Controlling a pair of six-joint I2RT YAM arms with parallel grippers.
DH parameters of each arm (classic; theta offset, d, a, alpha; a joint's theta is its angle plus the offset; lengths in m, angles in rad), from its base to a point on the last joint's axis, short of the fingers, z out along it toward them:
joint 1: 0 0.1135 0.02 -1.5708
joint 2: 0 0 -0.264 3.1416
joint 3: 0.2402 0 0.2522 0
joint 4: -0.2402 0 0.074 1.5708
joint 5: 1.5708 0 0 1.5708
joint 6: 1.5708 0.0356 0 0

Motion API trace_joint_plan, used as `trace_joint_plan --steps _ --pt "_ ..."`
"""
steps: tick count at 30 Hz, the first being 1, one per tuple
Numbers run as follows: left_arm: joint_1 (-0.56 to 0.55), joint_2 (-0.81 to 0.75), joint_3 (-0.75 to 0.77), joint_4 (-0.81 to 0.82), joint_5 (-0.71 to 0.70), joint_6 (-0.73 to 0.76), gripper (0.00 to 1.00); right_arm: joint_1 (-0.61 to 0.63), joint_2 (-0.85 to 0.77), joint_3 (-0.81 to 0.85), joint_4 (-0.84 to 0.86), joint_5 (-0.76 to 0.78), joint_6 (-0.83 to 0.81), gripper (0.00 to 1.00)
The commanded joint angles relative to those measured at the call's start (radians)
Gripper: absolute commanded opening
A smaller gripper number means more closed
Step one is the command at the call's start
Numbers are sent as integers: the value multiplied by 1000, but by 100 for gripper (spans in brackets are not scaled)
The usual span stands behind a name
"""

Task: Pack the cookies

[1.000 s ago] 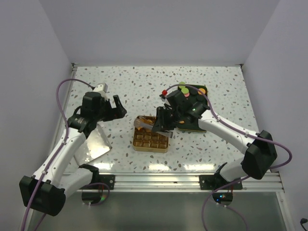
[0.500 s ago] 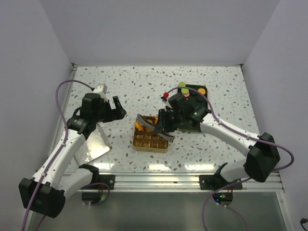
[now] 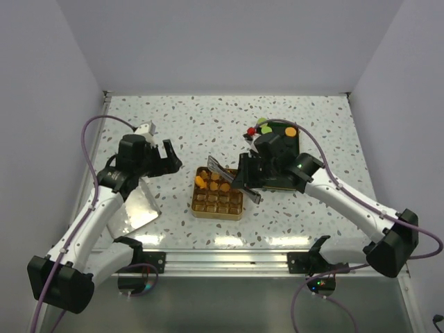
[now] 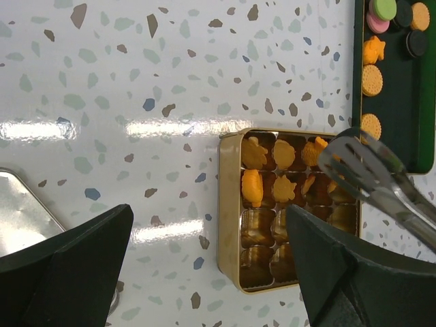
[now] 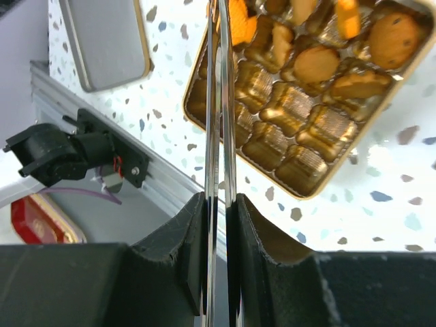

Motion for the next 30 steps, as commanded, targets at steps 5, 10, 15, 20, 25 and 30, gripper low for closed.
trace_joint_plan --steps 5,10,15,20,25,30 --pt "-5 12 44 6 2 37 100 -107 -63 133 -169 259 -100 17" --pt "-3 34 73 6 14 48 100 -351 -13 172 -265 384 -130 17" --pt "-5 49 91 -8 28 63 100 -565 42 143 -240 450 -148 18" --pt "-5 46 101 -29 28 86 100 -705 140 77 -159 439 -136 18" --pt "-5 29 95 -48 20 98 100 -802 237 22 -75 412 -110 17" --pt "-3 17 88 -60 -1 102 100 -834 319 -14 -45 427 -119 17"
